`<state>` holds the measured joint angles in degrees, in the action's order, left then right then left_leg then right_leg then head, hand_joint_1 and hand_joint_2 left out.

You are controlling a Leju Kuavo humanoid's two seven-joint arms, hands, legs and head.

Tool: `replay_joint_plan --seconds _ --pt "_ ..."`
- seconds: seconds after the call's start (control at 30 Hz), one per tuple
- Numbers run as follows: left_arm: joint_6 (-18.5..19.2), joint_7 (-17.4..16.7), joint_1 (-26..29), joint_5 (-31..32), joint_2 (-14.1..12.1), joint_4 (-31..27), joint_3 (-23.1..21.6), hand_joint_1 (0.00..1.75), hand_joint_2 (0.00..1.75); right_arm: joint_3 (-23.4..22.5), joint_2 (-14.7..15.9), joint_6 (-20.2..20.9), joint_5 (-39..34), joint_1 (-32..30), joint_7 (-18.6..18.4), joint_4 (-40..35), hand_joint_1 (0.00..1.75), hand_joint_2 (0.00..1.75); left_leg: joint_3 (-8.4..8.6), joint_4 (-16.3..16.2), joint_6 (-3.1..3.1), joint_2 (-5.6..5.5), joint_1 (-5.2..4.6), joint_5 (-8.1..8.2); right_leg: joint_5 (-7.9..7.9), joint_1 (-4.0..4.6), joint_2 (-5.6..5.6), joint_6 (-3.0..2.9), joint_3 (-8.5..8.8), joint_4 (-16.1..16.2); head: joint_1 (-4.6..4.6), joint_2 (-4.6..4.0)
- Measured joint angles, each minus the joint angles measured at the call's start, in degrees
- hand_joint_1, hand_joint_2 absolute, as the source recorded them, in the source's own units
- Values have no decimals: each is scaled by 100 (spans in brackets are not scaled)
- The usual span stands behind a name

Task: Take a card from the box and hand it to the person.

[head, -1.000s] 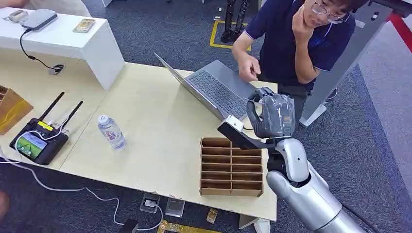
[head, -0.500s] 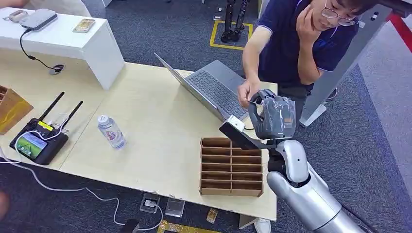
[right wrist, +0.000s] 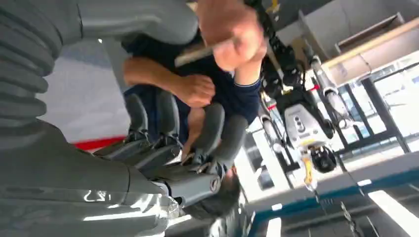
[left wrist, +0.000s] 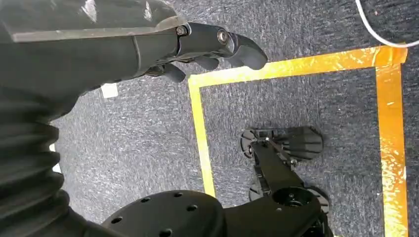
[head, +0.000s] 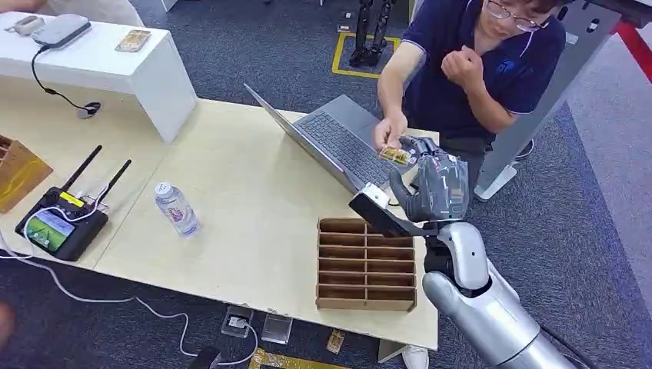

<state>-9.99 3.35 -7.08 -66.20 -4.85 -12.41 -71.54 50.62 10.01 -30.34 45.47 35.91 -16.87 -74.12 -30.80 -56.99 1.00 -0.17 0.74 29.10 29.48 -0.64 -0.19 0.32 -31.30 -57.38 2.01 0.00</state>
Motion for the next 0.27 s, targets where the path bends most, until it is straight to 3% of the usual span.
replay_joint_plan --seconds 0.17,0.27 --pt "-96 -16 23 -66 0 0 2 0 0 -4 -2 160 -1067 -97 297 -61 0 175 1 0 0 0 0 0 0 0 0 0 0 0 0 0" --pt "-146 -46 42 -103 -2 0 2 0 0 -48 13 368 -2166 -272 542 -249 0 175 1 0 0 0 0 0 0 0 0 0 -1 0 0 0"
